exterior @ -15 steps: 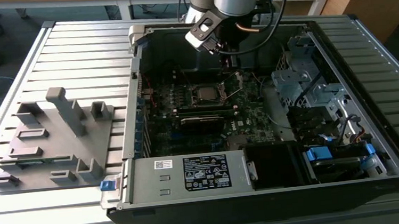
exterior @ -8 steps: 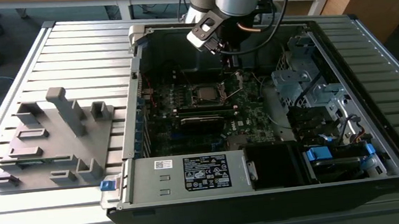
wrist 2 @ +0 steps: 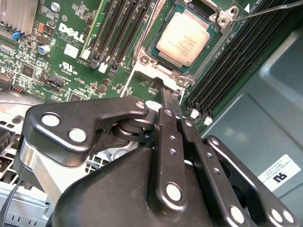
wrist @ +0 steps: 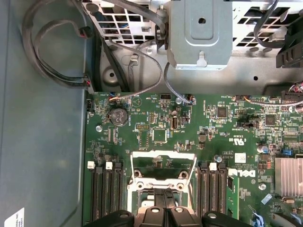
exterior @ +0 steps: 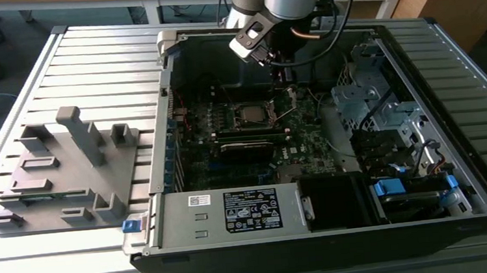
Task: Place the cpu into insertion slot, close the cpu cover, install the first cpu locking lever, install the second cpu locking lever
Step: 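Close the cpu cover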
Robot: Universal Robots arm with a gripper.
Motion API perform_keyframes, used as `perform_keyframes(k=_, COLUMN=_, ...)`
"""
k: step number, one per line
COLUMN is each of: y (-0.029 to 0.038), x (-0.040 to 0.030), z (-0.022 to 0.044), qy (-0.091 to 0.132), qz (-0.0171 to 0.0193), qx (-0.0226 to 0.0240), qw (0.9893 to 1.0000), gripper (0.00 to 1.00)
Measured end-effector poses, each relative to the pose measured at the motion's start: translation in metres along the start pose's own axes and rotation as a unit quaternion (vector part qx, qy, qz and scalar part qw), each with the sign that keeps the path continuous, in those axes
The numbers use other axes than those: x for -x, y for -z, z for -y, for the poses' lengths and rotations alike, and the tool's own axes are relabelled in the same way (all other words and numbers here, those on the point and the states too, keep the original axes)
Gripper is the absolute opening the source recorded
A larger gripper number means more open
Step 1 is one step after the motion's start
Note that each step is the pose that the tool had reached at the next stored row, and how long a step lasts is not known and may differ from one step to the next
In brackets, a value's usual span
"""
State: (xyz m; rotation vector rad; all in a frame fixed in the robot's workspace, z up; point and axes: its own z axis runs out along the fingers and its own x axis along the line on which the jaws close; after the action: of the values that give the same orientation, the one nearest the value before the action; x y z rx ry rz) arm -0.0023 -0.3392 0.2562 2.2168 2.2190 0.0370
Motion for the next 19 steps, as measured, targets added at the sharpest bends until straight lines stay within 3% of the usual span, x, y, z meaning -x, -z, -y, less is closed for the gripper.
perform_keyframes(k=13, y=-0.0003, x=0.0000, z=-0.0124, qy=0.000, qz=0.0000, qx=0.0000, qw=1.0000, gripper=0.10)
perform_keyframes(k=19, y=-0.0003, x=0.0000, z=-0.0132, qy=0.000, qz=0.0000, qx=0.0000, qw=1.0000, gripper=0.10)
